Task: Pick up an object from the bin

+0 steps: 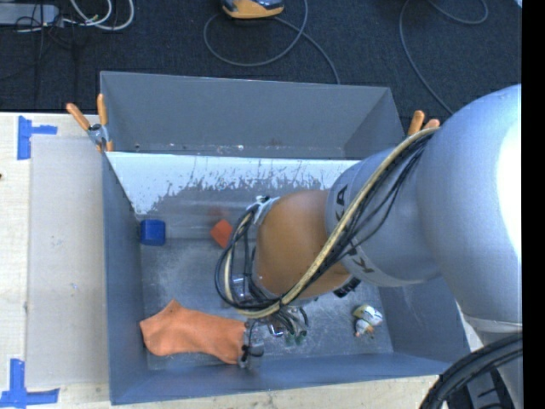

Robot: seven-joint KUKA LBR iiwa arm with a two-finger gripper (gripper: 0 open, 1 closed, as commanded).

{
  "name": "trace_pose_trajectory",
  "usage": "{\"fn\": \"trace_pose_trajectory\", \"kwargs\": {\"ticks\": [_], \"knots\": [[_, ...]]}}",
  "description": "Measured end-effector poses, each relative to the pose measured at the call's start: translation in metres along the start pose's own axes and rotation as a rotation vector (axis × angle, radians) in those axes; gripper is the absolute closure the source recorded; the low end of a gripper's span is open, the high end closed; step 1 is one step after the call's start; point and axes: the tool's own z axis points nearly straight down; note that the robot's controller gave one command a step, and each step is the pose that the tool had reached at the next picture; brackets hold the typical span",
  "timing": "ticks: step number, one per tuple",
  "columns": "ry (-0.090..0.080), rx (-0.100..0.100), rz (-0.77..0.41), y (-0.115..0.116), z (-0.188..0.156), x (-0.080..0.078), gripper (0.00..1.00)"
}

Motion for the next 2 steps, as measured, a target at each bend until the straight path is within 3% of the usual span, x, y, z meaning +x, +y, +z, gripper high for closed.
{"fn": "trace_pose_trajectory", "kwargs": {"ticks": [1, 2], "knots": [[0.002, 0.000, -0.174, -0.012, 0.020, -0.011, 0.00], [0.002, 0.000, 0.198, 0.028, 0.010, -0.010, 1.00]]}}
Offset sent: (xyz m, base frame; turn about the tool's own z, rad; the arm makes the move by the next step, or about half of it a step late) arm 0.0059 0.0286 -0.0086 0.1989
